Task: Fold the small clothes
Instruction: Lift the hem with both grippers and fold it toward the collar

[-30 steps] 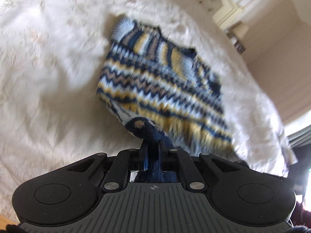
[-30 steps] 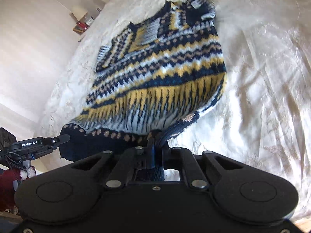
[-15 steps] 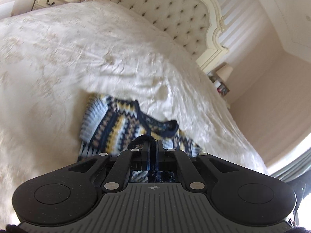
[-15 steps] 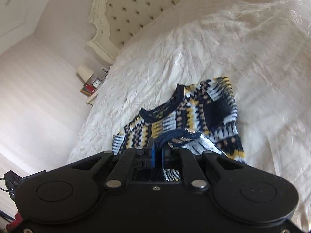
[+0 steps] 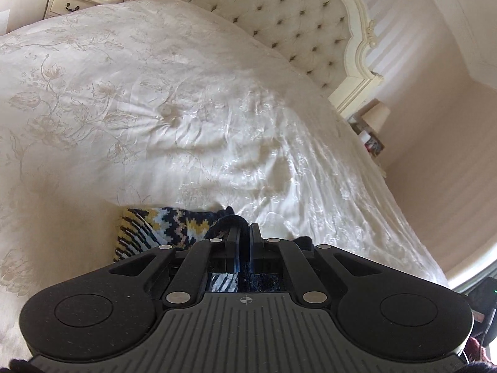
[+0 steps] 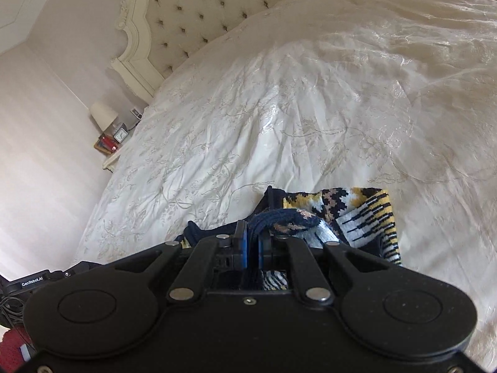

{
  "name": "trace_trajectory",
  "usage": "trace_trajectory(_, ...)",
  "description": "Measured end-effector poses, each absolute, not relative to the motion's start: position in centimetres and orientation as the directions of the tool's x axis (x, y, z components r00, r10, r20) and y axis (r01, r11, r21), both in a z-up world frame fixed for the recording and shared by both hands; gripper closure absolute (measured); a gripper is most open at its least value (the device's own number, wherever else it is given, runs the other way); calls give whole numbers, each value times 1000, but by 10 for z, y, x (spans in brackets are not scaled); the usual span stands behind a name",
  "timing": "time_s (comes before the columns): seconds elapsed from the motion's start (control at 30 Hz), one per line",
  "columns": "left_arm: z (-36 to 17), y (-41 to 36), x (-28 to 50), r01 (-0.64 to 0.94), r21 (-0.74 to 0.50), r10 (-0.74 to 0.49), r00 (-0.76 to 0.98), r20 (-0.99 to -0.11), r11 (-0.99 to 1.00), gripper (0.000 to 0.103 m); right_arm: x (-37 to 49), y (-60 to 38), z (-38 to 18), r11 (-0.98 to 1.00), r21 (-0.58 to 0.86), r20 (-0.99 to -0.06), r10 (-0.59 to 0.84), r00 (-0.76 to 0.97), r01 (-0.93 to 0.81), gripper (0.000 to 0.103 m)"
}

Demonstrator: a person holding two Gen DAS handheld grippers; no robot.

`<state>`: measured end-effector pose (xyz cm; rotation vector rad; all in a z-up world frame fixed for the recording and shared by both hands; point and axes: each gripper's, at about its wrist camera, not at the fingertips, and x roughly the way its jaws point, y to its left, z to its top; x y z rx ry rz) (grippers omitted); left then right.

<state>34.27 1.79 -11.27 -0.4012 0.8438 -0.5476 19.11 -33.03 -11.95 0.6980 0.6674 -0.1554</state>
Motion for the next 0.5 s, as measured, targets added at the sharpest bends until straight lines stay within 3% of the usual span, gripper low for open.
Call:
trace_trajectory(0.33, -145, -3, 382, 234, -447, -501, 511, -699, 863, 98, 250, -349, -159, 778, 495, -717, 114, 687, 387, 89)
trace_trajectory(0.5, -160, -9, 402, 172, -446, -469, 485, -738, 878, 95, 268, -355, -179, 774, 483, -755, 130, 642, 410, 83)
